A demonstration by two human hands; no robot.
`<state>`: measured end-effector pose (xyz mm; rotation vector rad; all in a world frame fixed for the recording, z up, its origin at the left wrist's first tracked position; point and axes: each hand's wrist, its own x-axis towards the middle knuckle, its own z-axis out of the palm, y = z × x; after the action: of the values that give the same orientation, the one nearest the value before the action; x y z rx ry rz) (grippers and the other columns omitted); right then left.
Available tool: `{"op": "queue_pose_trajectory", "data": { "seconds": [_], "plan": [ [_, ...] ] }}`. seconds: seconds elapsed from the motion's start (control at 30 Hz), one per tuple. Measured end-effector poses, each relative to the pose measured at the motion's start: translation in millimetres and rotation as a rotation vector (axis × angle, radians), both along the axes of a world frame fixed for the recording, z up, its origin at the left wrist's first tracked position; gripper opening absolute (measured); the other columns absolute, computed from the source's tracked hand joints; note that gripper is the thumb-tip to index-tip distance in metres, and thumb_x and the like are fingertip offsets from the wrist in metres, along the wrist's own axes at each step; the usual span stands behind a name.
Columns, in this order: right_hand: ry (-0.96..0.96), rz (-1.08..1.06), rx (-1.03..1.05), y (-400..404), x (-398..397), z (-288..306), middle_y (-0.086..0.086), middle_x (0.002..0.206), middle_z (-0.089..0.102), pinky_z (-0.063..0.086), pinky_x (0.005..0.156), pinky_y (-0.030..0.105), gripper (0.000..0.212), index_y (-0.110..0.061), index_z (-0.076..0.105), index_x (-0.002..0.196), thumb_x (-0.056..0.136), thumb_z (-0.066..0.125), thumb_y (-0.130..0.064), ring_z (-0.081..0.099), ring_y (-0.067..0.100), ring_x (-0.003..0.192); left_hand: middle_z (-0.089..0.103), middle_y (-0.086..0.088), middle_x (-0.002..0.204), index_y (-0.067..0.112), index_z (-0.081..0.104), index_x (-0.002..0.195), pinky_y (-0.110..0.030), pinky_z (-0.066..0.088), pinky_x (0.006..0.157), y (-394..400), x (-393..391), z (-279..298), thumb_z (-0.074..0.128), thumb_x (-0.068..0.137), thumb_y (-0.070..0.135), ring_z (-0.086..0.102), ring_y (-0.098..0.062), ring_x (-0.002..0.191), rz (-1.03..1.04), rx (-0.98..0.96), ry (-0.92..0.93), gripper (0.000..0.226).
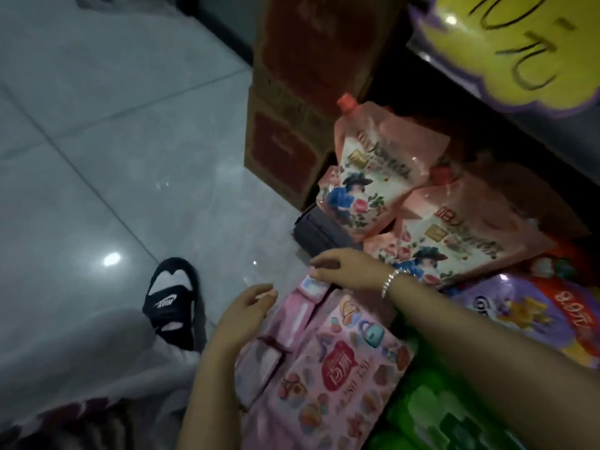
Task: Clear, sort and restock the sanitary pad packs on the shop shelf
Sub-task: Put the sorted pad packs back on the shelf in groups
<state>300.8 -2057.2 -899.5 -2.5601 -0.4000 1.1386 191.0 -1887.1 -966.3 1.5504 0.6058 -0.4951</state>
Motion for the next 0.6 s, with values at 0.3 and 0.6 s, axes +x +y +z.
{"op": "queue_pose_trajectory", "data": {
  "seconds": [0.3,0.6],
  "plan": [
    [0.217,0.359,-0.441,30,36,-72,0.011,0.154,0.034,0.029,0.11,0.03,0.068,-0.004,0.035,0.147,0.097,0.046,-0.049,0.038,0.024,0.136,0.056,-0.008,0.129,0.019,0.054,0.132,-0.029,0.047,0.095,-7,-34,-80,0.066,0.089,0.028,0.058,-0.024,0.111,-0.09,0.051,0.273,0.045],
    [0.24,0.322,-0.478,22,38,-109,0.013,0.139,0.051,0.041,0.093,0.027,0.081,0.002,0.039,0.142,0.09,0.052,-0.059,0.053,0.027,0.121,0.052,-0.017,0.134,0.009,0.044,0.138,-0.028,0.044,0.087,-18,-61,-102,0.072,0.079,0.05,0.055,-0.028,0.111,0.078,0.078,0.481,0.078]
  ]
}}
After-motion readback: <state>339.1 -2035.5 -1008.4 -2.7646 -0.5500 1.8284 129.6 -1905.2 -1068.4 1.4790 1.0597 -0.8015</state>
